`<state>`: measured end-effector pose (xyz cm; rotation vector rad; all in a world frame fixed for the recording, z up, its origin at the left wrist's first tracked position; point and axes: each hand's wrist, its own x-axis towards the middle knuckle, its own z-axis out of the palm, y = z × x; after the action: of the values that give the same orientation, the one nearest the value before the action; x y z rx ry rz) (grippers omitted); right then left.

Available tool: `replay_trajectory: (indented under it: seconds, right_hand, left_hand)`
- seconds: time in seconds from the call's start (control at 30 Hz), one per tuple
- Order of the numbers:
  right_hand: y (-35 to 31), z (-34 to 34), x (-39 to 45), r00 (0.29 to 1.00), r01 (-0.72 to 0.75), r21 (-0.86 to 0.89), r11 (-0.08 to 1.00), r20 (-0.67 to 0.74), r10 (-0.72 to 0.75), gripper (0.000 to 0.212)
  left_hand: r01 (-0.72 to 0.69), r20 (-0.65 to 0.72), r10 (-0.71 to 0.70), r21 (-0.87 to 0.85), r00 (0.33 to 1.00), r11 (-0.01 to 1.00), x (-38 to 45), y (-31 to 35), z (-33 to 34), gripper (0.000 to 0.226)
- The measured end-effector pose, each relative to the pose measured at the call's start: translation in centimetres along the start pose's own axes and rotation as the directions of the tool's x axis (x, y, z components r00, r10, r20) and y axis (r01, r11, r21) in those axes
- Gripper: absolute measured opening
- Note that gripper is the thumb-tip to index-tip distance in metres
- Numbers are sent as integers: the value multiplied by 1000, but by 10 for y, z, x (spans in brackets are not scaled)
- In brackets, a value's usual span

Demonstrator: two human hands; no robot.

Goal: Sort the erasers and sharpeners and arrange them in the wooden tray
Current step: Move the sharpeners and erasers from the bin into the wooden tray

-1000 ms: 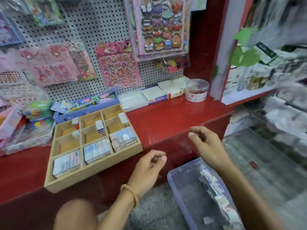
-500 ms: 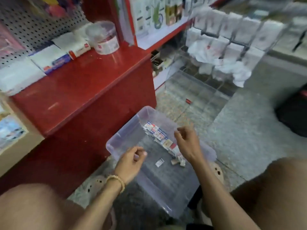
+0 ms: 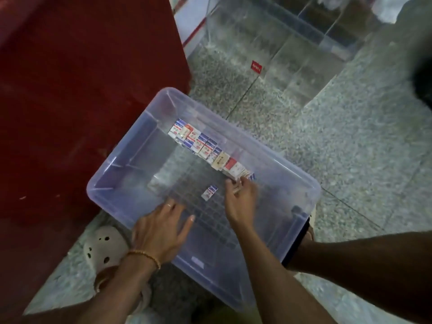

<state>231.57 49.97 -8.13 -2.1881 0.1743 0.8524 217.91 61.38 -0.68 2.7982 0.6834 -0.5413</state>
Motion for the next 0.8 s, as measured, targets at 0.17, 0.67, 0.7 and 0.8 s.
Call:
replay_trajectory:
  seconds: [0.17, 0.67, 0.7, 0.8]
  right_hand:
    - [4, 19, 41, 975, -154, -11, 988, -166, 150, 79]
    - [27, 50, 82, 941, -258, 477, 840, -75, 331, 60]
    - [28, 50, 84, 944, -246, 491, 836, -73, 321, 47]
    - [24, 50, 85, 936, -255, 532, 808, -73, 344, 31]
  left_hand:
    - [33, 0, -33, -21, 999, 999, 3, 0, 5, 43]
    - [82, -4, -82, -77, 997, 994, 3, 1, 3, 45]
    - [84, -8, -84, -76, 996, 994, 3, 1, 3, 45]
    - [87, -11, -88, -78, 996, 993, 3, 1, 5, 45]
